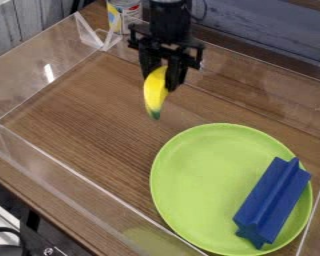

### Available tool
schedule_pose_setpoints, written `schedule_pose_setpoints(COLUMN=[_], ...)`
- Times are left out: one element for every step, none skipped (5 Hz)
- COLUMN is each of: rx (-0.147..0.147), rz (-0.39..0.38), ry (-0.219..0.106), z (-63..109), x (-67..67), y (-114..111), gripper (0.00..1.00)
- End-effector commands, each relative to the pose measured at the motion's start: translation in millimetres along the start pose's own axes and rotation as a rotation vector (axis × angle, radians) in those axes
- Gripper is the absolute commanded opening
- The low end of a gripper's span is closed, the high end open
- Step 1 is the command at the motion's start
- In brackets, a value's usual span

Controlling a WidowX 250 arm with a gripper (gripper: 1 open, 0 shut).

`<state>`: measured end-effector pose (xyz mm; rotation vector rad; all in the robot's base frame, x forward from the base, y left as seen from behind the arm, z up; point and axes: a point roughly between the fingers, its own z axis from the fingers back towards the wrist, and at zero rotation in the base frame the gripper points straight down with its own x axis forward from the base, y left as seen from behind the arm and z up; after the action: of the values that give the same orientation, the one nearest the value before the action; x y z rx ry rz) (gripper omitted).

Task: Remove the banana from inside the green plate and put it on the table

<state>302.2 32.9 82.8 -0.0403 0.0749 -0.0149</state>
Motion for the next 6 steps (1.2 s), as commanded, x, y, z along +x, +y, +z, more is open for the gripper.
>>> schedule_pose_setpoints(rx=[-0.01,-0.024,-0.036,-0.032,-0.026,-0.027], rz=[-0.039,-0.08,-0.106,-0.124,-0.12,-0.114], ry=[-0.042,-0.031,-0.026,-0.019,-0.028,-0.038], z=[1.7,-7.9,-18.0,-28.9,-32.1,-29.3], x=[7.7,6.4,9.4,11.2,16.0,17.1], y=[-9.5,-24.4,-41.4,-50.9,-40.9,-35.1], gripper=[0.0,0.0,0.0,0.0,0.0,0.0])
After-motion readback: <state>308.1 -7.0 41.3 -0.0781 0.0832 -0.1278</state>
